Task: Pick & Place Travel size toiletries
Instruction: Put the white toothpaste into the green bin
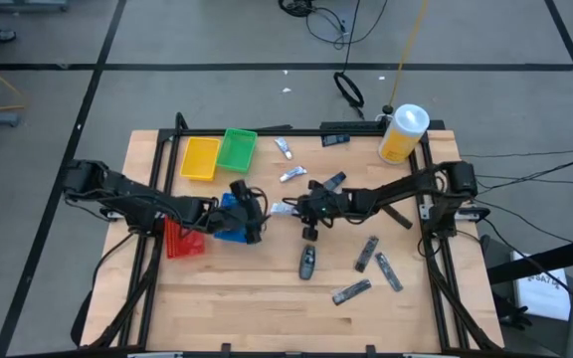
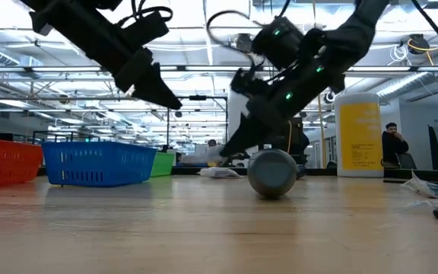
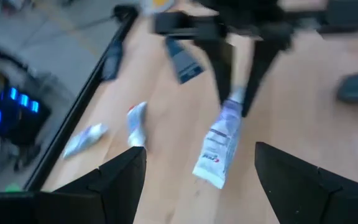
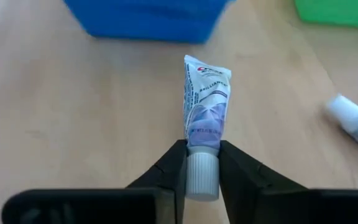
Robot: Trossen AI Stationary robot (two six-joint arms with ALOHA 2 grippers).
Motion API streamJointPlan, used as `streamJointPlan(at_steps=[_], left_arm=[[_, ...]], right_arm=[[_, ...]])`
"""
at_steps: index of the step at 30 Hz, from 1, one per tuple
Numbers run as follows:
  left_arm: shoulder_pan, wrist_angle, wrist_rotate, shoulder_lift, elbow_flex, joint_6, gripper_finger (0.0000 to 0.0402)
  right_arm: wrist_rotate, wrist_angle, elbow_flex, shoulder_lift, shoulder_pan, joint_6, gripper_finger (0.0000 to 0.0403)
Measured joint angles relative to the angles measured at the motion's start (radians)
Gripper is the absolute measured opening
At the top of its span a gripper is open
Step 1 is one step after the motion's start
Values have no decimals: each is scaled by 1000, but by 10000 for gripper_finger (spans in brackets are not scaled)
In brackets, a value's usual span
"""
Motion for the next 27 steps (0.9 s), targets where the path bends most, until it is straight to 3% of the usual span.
streamJointPlan(at_steps=[5, 12, 17, 21, 27], left_arm=[[-37, 132, 2, 110, 2, 144, 296], [-42, 340, -129, 256, 11, 256, 296], [-42, 345, -154, 305, 25, 295, 292], [-42, 347, -159, 332, 35, 307, 254], [-42, 348, -186, 329, 43, 315, 156]], right_arm=[[-27, 99, -56, -38, 1, 14, 71], [-80, 167, -72, -39, 1, 36, 66], [-78, 165, -73, -39, 3, 37, 73], [-78, 171, -72, -39, 3, 37, 72], [-75, 161, -72, -39, 3, 37, 71]])
